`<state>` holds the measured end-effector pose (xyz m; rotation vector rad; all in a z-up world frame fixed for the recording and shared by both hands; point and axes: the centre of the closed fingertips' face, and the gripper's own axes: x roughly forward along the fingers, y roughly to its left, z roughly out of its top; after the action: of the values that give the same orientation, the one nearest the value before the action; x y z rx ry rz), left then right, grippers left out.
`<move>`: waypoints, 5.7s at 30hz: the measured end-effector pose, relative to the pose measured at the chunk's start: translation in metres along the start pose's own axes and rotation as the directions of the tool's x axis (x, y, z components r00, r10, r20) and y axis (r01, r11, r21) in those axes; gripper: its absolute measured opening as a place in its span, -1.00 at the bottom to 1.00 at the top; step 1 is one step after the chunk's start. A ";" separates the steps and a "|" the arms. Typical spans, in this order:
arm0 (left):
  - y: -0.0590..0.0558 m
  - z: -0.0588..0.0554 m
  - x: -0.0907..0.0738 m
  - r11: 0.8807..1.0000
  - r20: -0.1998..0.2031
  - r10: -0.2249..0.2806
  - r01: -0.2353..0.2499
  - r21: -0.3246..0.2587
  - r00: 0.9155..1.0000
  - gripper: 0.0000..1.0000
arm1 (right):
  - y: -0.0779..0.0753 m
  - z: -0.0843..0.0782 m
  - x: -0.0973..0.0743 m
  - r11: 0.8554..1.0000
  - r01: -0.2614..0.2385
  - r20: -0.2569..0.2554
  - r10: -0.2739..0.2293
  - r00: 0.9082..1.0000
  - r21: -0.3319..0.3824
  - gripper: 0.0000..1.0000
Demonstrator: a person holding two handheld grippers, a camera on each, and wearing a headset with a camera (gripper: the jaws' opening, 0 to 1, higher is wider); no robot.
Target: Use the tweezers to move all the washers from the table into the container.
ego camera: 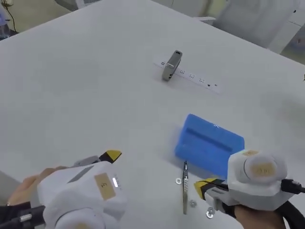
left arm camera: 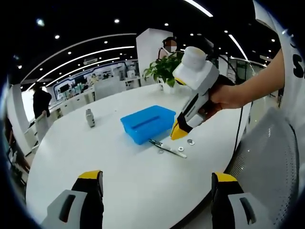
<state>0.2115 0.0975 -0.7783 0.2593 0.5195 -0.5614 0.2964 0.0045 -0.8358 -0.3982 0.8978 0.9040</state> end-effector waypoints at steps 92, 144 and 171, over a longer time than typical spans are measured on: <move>-0.042 0.045 0.029 0.957 -0.192 -0.226 0.254 0.138 0.955 -1.00 | 0.053 0.010 -0.089 0.970 -0.155 0.295 0.095 0.951 0.186 -0.64; -0.057 0.086 0.019 0.883 0.025 -0.408 0.387 0.265 0.913 -1.00 | 0.079 0.015 -0.042 0.962 -0.144 0.186 0.188 0.964 -0.230 -0.91; -0.014 0.068 0.008 0.962 0.088 -0.273 0.273 0.019 0.958 -0.64 | 0.061 0.013 -0.042 0.955 -0.103 0.161 0.152 0.975 -0.277 -0.94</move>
<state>0.2358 0.0572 -0.7269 0.1681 0.4684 -0.8405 0.2408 0.0264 -0.7907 -0.4855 0.6409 1.1682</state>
